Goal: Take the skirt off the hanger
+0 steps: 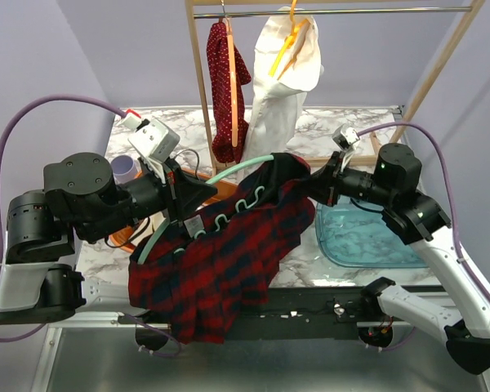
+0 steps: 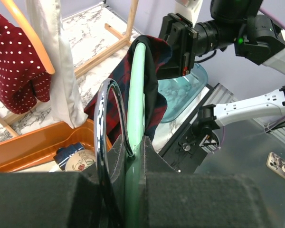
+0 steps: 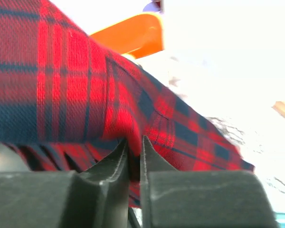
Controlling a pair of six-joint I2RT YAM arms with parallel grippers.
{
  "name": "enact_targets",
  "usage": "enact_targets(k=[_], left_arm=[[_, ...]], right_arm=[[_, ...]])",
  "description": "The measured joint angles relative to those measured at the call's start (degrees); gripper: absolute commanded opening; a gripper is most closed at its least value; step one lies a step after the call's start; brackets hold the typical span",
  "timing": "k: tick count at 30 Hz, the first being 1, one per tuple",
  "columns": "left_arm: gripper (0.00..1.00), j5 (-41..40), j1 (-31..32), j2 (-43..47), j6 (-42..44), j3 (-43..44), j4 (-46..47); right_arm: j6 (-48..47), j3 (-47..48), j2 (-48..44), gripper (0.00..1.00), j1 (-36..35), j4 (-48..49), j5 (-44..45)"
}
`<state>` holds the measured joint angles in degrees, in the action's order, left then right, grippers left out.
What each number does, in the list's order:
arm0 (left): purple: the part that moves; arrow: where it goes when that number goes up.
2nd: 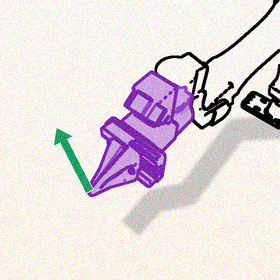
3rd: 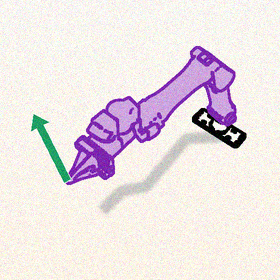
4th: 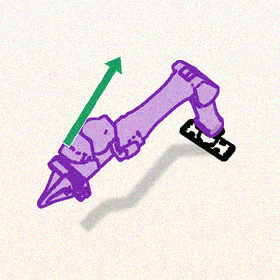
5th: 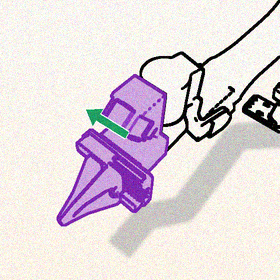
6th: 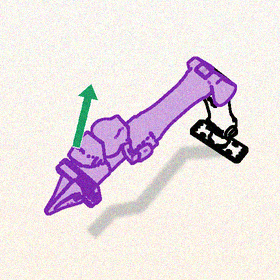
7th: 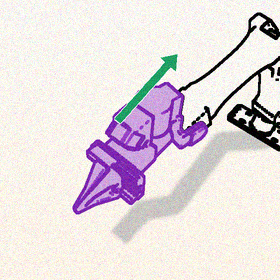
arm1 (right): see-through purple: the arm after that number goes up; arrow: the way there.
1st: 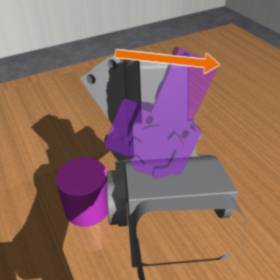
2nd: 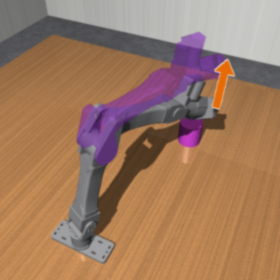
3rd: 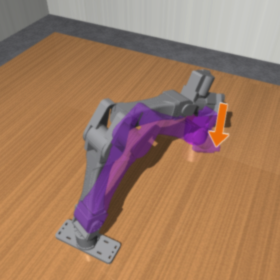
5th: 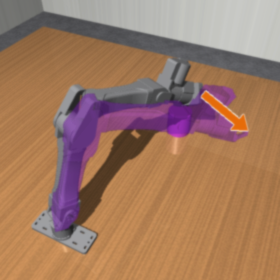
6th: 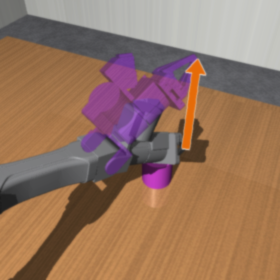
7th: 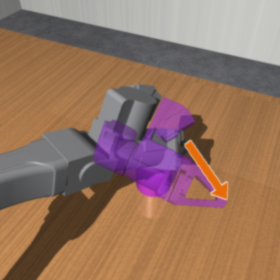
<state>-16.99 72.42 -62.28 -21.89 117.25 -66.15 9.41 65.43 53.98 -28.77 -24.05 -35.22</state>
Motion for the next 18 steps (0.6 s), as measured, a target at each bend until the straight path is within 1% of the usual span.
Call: enact_targets(k=[2, 5, 12, 15, 18], left_arm=[[0.0, -0.7, 0.0, 0.0, -0.1, 0.2, 0.0], [0.0, -1.7, 0.0, -0.4, -0.2, 1.1, -1.0], [0.0, -3.7, 0.0, -4.0, -0.3, 5.6, -3.5], [0.0, -4.8, 0.0, -4.1, -0.5, 6.6, -3.4], [0.0, -6.3, -0.1, -3.7, -0.6, 7.1, -1.9]], right_arm=[[0.4, -0.8, -0.8, 0.01, 0.0, 0.2, 3.0], [2.0, -2.9, -1.7, 0.01, 0.0, 0.6, 7.4], [7.9, -5.5, -0.9, 0.01, 0.0, 1.5, 14.2], [10.9, -6.0, -0.9, 0.01, 1.5, 1.4, 15.8], [13.2, -6.5, -0.9, 0.01, 3.8, 1.7, 15.6]])
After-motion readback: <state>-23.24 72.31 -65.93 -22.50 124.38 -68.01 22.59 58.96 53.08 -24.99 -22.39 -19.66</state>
